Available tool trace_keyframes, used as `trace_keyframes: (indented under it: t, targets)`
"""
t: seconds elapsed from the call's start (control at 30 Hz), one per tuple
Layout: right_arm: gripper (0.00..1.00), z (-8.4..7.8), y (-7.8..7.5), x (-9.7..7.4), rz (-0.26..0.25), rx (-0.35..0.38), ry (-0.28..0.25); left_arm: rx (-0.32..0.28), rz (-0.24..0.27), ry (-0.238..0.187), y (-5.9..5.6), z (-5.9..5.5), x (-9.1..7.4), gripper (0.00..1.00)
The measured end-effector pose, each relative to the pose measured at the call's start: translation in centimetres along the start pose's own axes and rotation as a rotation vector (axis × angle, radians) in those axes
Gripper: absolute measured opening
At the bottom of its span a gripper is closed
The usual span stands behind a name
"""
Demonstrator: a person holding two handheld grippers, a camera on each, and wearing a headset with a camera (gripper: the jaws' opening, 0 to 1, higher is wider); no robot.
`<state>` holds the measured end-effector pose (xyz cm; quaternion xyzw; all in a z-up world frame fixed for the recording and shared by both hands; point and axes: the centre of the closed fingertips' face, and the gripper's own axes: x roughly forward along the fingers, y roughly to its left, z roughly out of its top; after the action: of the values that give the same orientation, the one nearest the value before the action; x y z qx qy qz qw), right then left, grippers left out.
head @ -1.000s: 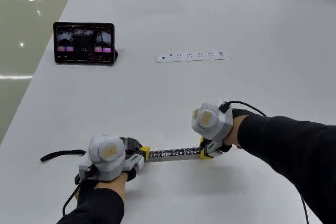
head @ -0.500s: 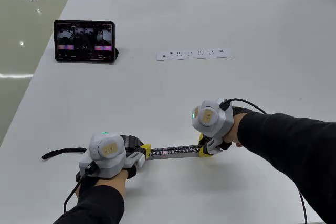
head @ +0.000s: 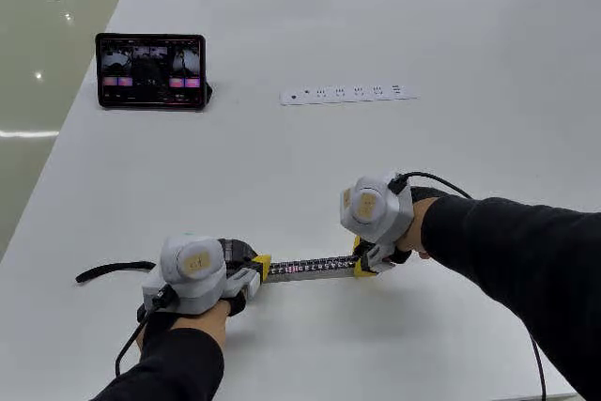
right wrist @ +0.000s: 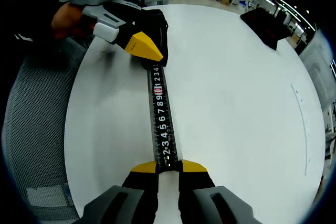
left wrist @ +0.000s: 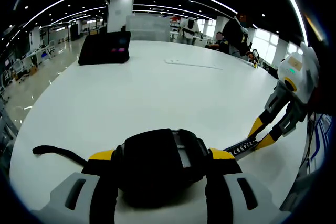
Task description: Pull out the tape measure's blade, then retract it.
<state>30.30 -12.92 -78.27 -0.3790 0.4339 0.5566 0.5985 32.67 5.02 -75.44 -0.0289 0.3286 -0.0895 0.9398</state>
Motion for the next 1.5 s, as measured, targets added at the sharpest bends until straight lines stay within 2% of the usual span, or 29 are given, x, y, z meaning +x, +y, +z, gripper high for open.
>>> trace_keyframes:
  t: [1.5]
  targets:
    - [0.10,1.4,0.2,0.4,-0.008,0.025,-0.006,-0.006,-0.004,0.005,0.0,0.0,0.0,0.65]
